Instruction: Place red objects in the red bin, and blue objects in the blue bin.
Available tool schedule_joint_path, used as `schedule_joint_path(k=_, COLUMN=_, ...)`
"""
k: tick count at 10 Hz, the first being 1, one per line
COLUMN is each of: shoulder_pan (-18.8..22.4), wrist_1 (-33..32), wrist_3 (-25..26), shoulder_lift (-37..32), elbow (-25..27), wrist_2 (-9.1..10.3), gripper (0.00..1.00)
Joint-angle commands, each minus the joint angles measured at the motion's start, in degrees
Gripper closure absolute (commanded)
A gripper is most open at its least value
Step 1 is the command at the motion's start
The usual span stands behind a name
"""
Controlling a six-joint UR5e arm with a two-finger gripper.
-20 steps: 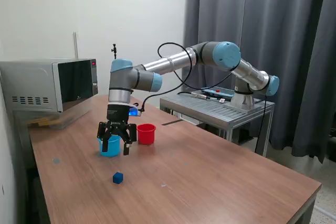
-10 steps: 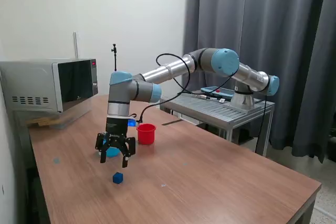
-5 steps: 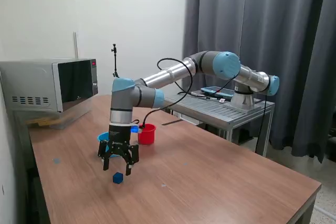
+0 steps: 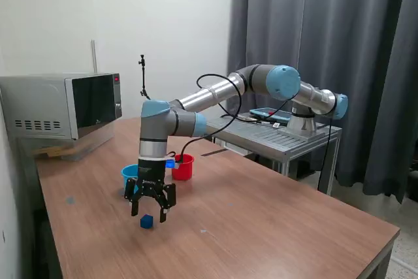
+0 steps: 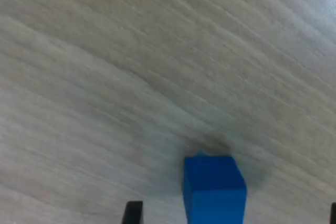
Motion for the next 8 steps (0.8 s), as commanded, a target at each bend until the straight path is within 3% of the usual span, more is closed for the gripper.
schedule_joint_path(k=1, shoulder_pan=0.0, wrist_1=0.0, wrist_3=0.2, shoulder_lift=0.4, elbow=0.0, wrist_2=-0.15, gripper=0.0)
schedule_joint_path(k=8, shoulder_pan=0.0, wrist_1=-0.3, wrist_3=1.7, shoulder_lift=0.4, elbow=0.0, wrist_2=-0.07, gripper=0.0)
